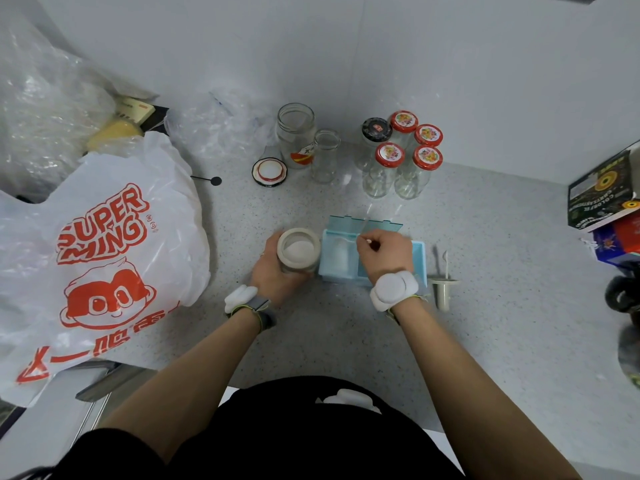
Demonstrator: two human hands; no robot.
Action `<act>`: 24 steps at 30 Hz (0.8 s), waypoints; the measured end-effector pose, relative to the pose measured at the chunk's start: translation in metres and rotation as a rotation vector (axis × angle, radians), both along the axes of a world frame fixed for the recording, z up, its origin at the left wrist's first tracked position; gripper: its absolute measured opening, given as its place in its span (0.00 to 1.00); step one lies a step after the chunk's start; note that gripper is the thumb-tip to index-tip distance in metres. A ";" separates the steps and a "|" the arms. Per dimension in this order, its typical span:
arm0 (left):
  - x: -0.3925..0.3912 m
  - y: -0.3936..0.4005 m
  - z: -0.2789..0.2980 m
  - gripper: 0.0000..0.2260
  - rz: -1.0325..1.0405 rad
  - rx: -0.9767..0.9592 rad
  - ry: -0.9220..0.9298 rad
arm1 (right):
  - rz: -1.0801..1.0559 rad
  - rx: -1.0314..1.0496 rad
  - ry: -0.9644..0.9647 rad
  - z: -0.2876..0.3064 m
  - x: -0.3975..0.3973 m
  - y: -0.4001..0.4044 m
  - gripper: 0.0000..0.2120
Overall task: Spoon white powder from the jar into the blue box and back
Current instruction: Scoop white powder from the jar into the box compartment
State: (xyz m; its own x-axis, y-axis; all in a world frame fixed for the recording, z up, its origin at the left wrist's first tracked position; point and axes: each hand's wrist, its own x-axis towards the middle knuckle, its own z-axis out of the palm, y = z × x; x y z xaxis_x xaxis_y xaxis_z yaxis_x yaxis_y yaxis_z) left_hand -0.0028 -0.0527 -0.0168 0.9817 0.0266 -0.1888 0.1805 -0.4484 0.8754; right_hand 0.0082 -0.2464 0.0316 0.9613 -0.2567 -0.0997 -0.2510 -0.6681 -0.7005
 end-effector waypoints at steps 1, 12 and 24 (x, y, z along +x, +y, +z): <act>0.000 0.000 0.001 0.37 0.001 -0.003 0.003 | 0.064 -0.061 0.015 -0.003 -0.001 0.000 0.08; 0.000 0.000 0.000 0.34 -0.014 -0.007 -0.011 | 0.120 -0.026 0.212 -0.011 -0.005 0.005 0.10; 0.000 -0.001 0.003 0.33 -0.010 -0.004 -0.005 | -0.351 0.520 0.180 -0.012 -0.012 -0.005 0.13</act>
State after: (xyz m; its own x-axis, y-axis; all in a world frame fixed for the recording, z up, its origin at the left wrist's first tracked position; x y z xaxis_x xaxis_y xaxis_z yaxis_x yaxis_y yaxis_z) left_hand -0.0033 -0.0536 -0.0134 0.9827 0.0159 -0.1844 0.1719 -0.4467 0.8780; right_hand -0.0036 -0.2514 0.0195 0.7858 -0.4272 -0.4473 -0.5364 -0.1105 -0.8367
